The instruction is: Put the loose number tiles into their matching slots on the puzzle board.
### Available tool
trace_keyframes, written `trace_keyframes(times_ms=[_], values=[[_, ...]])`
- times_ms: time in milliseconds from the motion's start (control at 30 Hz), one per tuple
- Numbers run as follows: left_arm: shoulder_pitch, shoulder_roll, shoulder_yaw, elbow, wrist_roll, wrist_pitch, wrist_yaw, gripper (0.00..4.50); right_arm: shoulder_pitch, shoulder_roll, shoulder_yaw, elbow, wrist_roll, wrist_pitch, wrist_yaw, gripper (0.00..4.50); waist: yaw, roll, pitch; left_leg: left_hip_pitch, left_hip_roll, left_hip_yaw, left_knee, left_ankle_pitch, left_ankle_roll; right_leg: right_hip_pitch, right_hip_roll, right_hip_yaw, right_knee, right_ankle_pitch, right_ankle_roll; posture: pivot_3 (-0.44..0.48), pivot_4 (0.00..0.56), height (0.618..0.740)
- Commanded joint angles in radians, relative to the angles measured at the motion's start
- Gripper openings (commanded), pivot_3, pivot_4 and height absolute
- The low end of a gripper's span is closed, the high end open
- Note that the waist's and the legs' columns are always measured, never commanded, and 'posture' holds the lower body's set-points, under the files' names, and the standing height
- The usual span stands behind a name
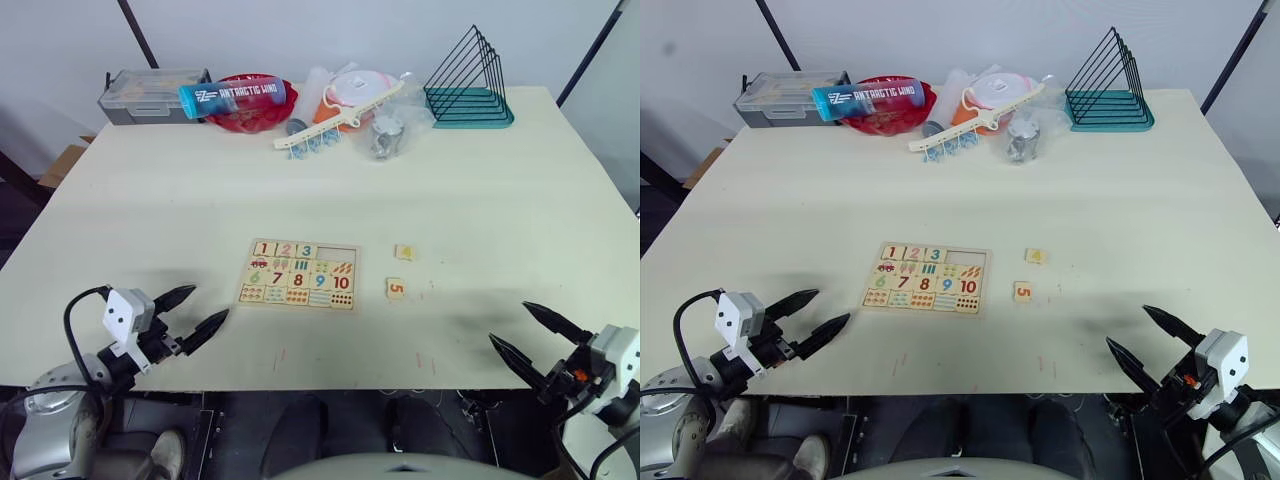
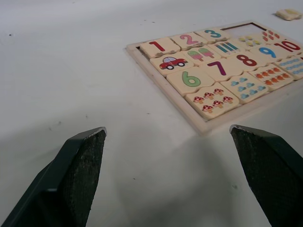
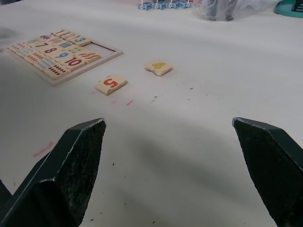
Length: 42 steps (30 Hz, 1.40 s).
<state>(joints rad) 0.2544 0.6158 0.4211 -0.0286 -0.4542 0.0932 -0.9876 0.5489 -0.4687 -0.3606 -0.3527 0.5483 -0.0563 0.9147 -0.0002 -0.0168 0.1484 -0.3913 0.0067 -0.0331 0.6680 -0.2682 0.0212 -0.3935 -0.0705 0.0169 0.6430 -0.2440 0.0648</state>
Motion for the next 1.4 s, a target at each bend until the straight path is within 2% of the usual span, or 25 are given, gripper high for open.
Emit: trace_keyframes(times_ms=[33, 300, 567, 733, 1067, 1400], values=[[-0.014, 0.024, 0.000, 0.010, -0.001, -0.027, -0.024, 4.44, -0.004, 0.006, 0.001, -0.030, -0.005, -0.034, 0.000, 4.50, 0.000, 0.000, 0.000, 0.000, 0.000, 0.000, 0.000, 0.000, 0.000, 0.000, 0.000, 0.000, 0.000, 0.000, 0.000, 0.000, 0.150, 0.740], [-0.039, 0.064, -0.011, 0.034, -0.023, -0.029, -0.106, 4.44, -0.047, -0.007, 0.015, -0.017, -0.006, -0.056, 0.027, 4.50, -0.001, 0.000, 0.000, 0.000, 0.000, 0.000, 0.000, 0.000, 0.000, 0.000, 0.000, 0.000, 0.000, 0.000, 0.000, 0.000, 0.150, 0.740], [-0.112, 0.130, -0.028, 0.101, -0.009, -0.072, -0.194, 4.44, -0.164, -0.101, 0.063, -0.034, 0.017, 0.038, 0.060, 4.50, -0.002, 0.000, 0.000, 0.000, 0.000, 0.000, 0.000, 0.000, 0.000, 0.000, 0.000, 0.000, 0.000, 0.000, 0.000, 0.000, 0.150, 0.740], [-0.162, 0.161, -0.048, 0.155, -0.016, -0.097, -0.269, 4.44, -0.293, -0.164, 0.108, -0.018, -0.002, 0.108, 0.061, 4.50, -0.004, 0.000, 0.000, 0.000, -0.001, 0.000, 0.000, 0.000, 0.000, 0.000, 0.000, 0.000, 0.000, 0.002, 0.003, 0.000, 0.150, 0.740], [-0.304, 0.198, -0.098, 0.271, -0.072, -0.103, -0.512, 4.44, -0.667, -0.282, 0.243, 0.042, 0.002, 0.423, 0.042, 4.50, -0.008, 0.001, 0.001, -0.001, -0.001, -0.001, 0.000, 0.000, 0.000, -0.001, 0.000, -0.002, -0.001, 0.002, 0.003, 0.000, 0.150, 0.740], [-0.392, 0.181, -0.129, 0.331, -0.072, -0.145, -0.592, 4.44, -0.915, -0.319, 0.433, 0.183, -0.115, 0.523, 0.123, 4.50, -0.012, 0.001, 0.001, -0.002, -0.002, 0.000, 0.000, 0.000, 0.000, -0.002, 0.000, -0.001, 0.000, 0.002, 0.003, 0.000, 0.150, 0.740]])
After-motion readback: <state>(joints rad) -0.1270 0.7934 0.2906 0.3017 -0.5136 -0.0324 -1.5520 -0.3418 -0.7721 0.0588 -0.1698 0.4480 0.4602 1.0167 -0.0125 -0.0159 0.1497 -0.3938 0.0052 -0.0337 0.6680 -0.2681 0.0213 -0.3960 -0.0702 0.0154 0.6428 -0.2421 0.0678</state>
